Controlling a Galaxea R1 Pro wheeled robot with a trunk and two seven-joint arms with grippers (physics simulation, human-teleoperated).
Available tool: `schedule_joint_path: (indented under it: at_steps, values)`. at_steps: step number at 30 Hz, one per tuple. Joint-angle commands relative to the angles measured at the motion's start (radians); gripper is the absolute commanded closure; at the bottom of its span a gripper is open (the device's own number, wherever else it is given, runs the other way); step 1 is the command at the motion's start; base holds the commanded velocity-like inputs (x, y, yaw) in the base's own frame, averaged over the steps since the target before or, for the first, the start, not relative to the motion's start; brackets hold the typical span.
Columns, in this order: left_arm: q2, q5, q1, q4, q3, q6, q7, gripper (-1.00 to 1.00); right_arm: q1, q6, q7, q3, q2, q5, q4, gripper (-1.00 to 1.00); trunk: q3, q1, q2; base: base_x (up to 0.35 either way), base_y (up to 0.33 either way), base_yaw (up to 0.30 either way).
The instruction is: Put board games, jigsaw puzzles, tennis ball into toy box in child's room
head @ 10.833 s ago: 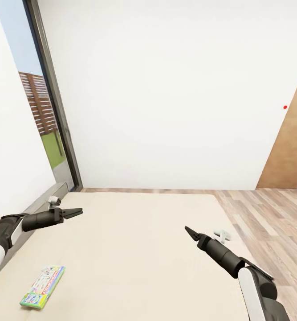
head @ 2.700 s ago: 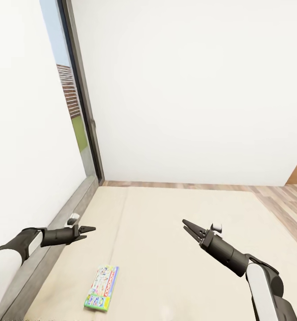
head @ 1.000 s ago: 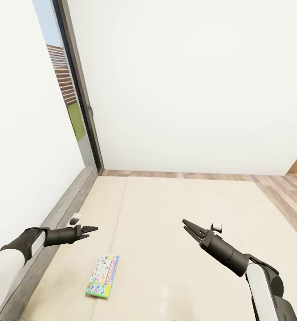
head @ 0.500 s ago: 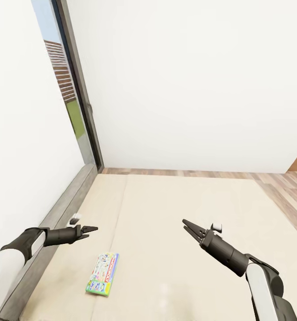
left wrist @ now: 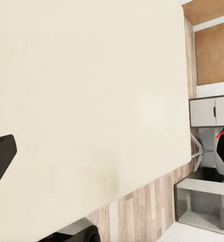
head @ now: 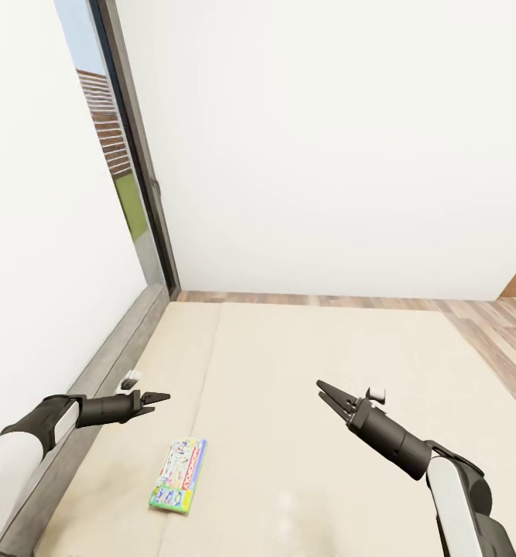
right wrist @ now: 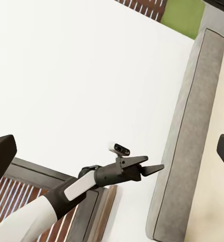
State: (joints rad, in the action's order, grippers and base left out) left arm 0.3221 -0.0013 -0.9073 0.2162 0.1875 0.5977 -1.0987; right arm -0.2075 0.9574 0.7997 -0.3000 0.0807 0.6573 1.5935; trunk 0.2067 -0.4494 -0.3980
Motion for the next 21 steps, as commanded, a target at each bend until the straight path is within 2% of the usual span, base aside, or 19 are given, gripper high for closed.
schedule_joint_path:
  at_steps: [1,9,12,16,21]
  values:
    - [0.0,0.0,-0.001,0.0,0.003,0.009,-0.003,-1.0,-0.001,0.004,0.005,-0.002,0.002,-0.004,0.0,-1.0,0.002,-0.001,-0.002,0.0,0.0,0.0]
    - [0.0,0.0,-0.001,0.0,0.003,0.009,0.0,-1.0,-0.001,0.005,0.003,-0.002,-0.001,-0.003,0.0,-1.0,0.012,-0.001,-0.002,0.0,0.0,0.0]
    - [0.0,0.0,-0.001,0.0,0.003,0.009,0.019,-1.0,-0.001,0.005,0.003,-0.002,-0.001,-0.003,0.0,-1.0,0.017,-0.001,-0.002,0.0,0.0,0.0]
    - [0.0,0.001,-0.001,0.0,0.004,0.009,0.078,-1.0,-0.001,0.004,0.003,-0.002,-0.002,-0.003,0.0,-1.0,0.023,-0.001,-0.002,0.0,0.0,0.0]
    - [-0.001,0.001,-0.001,0.0,0.004,0.006,0.098,-1.0,-0.001,0.004,0.003,-0.002,-0.002,-0.004,0.0,-1.0,0.031,-0.001,-0.002,0.0,0.0,0.0]
